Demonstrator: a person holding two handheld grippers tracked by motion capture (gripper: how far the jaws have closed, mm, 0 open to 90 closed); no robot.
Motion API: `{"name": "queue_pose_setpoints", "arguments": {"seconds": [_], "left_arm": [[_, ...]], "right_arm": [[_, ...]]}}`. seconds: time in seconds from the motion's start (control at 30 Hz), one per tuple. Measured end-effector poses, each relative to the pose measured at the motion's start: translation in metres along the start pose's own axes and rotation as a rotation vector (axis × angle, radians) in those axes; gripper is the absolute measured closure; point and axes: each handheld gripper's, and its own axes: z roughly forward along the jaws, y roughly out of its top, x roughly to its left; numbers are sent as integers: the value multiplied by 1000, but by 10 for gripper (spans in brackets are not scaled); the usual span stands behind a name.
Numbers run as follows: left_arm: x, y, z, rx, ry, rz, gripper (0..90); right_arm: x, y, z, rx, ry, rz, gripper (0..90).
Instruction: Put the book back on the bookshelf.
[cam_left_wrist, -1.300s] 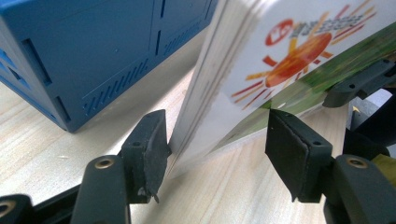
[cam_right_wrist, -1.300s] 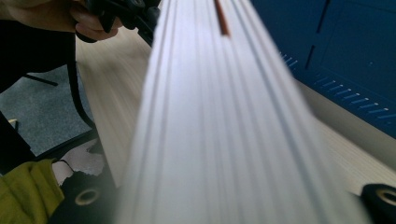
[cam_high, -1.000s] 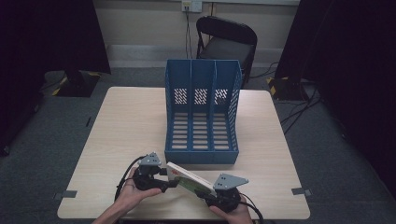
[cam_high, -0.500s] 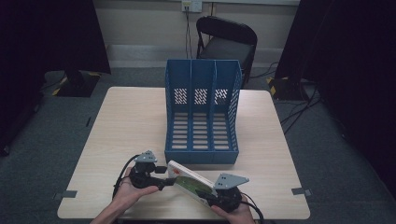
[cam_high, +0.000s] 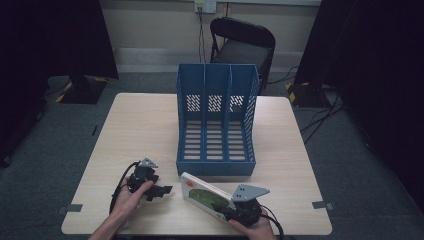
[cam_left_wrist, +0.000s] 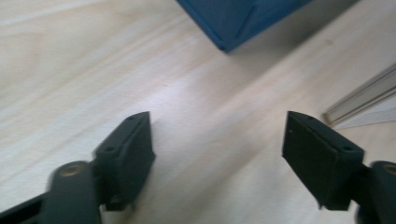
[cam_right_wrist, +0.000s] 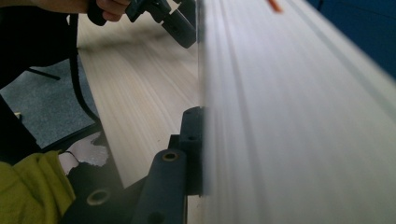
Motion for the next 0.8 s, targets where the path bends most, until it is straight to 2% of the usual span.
{"name": "queue_pose_setpoints", "arguments": {"seconds": [0.1, 0.17, 0.27, 0.33, 0.63, 0.8], "left_arm": [[0, -2, 2, -19, 65, 18, 199], [1, -5, 4, -44, 103, 61, 175], [1, -7, 6, -66, 141, 71, 172], [3, -10, 7, -78, 166, 102, 169], [7, -17, 11, -161, 161, 104, 120], [8, -16, 12, -162, 155, 113, 101]], "right_arm": [[-1, -1, -2, -2, 3, 8, 769], [-1, 0, -3, -5, 3, 12, 769], [0, 0, -4, -4, -1, 11, 769], [0, 0, -5, -5, 1, 18, 769], [-1, 4, -12, -24, -1, 16, 769], [3, 8, -18, -34, 8, 1, 768]]}}
